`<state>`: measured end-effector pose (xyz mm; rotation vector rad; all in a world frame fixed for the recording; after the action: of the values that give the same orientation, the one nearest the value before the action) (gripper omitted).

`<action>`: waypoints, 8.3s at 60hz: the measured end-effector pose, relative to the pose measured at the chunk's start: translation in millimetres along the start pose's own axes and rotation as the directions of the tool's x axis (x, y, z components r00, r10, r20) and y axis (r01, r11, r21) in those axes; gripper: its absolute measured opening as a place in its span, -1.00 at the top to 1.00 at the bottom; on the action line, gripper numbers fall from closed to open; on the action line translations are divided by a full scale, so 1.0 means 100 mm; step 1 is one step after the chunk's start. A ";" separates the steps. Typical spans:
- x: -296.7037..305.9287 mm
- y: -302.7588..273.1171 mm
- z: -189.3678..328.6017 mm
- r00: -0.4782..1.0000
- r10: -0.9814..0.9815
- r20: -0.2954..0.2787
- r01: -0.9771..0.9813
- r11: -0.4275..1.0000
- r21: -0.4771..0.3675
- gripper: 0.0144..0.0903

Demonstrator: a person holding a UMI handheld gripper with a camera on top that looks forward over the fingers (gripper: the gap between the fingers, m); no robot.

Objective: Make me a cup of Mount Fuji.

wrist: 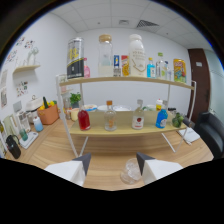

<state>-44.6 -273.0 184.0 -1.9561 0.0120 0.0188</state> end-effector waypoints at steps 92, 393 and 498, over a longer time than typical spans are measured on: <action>-0.20 -0.23 0.70 1.000 0.010 0.001 -0.010 0.996 0.091 0.47; 1.73 -0.67 0.92 1.000 0.001 0.015 -0.002 0.998 0.060 0.43; 1.44 -0.07 0.49 0.681 -0.730 -0.051 0.732 0.679 0.052 0.43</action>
<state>99.3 -225.1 169.6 -1.7638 -0.7566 -0.5383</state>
